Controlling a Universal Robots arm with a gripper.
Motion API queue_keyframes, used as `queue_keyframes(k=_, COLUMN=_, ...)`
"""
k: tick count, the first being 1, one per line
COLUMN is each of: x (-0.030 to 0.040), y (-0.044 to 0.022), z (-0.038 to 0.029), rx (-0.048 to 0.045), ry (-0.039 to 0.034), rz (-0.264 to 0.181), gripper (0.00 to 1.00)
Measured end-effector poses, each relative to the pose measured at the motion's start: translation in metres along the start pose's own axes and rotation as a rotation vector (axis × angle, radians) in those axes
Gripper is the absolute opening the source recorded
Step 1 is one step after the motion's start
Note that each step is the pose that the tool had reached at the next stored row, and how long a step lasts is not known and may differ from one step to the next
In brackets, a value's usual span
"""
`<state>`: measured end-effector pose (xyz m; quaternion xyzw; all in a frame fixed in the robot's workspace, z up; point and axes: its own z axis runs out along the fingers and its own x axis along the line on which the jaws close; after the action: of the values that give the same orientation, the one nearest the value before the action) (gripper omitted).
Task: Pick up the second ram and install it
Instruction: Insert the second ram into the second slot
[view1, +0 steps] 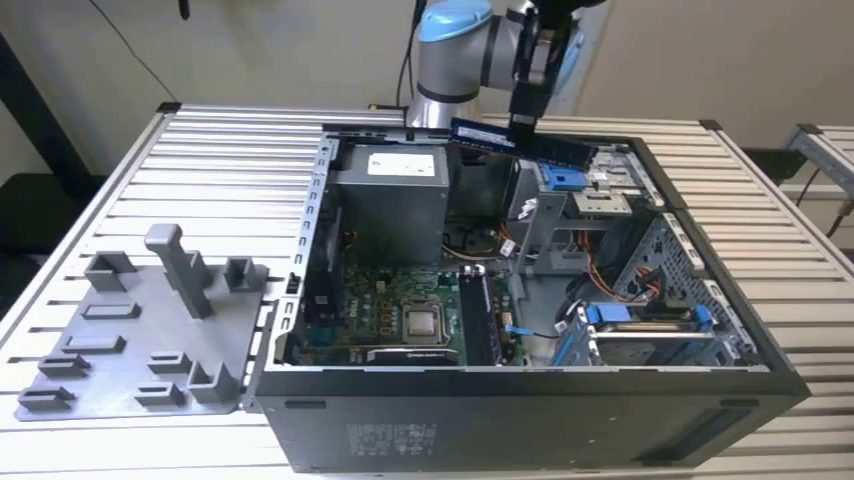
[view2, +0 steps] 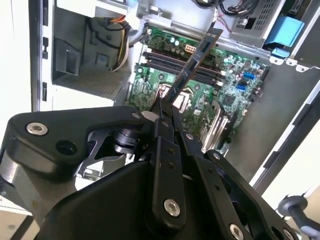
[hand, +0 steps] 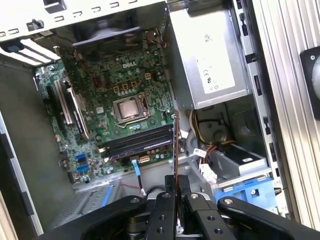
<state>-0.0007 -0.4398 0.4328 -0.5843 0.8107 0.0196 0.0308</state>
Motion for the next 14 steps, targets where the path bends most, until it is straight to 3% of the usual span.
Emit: queue_keyframes(k=14, x=0.0, y=0.0, z=0.0002, rx=0.0097, ry=0.0005, rz=0.133, gripper=0.13)
